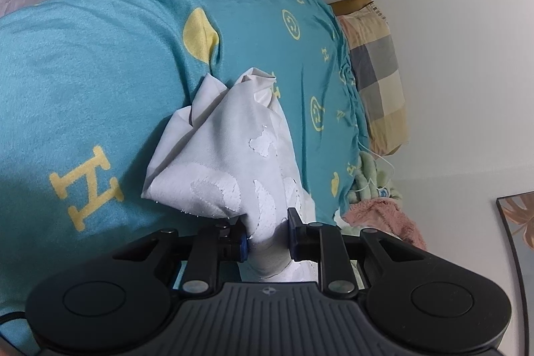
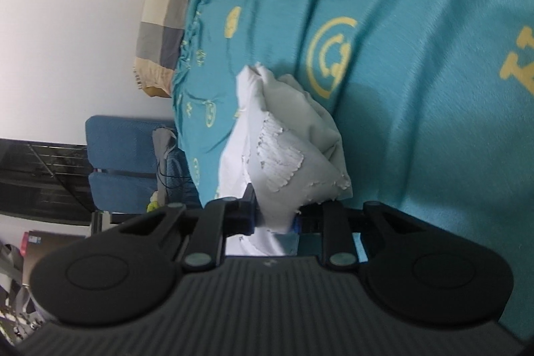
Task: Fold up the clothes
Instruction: 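Lift the gathered shirt with both grippers off the sheet, then carry the shirt with both grippers onto the green blanket pile and release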
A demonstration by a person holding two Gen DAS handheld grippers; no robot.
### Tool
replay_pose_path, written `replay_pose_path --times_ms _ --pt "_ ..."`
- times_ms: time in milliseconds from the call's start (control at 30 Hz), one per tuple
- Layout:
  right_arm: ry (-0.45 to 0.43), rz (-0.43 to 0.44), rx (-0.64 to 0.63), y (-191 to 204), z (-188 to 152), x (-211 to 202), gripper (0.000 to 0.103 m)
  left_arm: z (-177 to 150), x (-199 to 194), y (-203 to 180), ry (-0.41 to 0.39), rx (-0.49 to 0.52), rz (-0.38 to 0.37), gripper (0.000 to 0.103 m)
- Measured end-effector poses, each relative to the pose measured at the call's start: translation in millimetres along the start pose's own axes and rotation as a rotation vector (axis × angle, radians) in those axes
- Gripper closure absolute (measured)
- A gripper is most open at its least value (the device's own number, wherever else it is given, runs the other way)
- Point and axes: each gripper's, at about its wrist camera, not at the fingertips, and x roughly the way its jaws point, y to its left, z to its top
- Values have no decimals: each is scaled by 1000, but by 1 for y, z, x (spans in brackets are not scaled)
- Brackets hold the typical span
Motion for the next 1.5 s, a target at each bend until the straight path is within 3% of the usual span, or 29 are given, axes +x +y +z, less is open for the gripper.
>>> replay_pose_path --times_ms 200,367,567,733,900,1033,1133,1333,1500 --pt "-34 68 -45 37 22 -42 80 -4 -13 -37 73 0 -25 81" --pt "-87 123 -71 81 66 -78 80 -22 0 -117 119 65 -65 81" --pt "-201 147 -125 142 169 -129 80 -65 60 -256 206 192 -133 81" --pt "-325 187 -234 197 273 -179 80 -115 136 -382 297 289 -247 81" --pt "-479 199 -360 224 350 -228 80 -177 215 -465 384 334 -367 81" --pt "-551 141 -389 201 377 -239 80 -228 260 -480 421 442 -382 80" --pt "-535 64 -357 159 383 -240 80 -250 284 -450 457 527 -350 80" --pt "-395 -94 -334 74 344 -231 80 -269 281 -363 536 646 -233 80" --pt "-340 -133 -303 42 309 -240 80 -282 262 -327 547 768 -153 80"
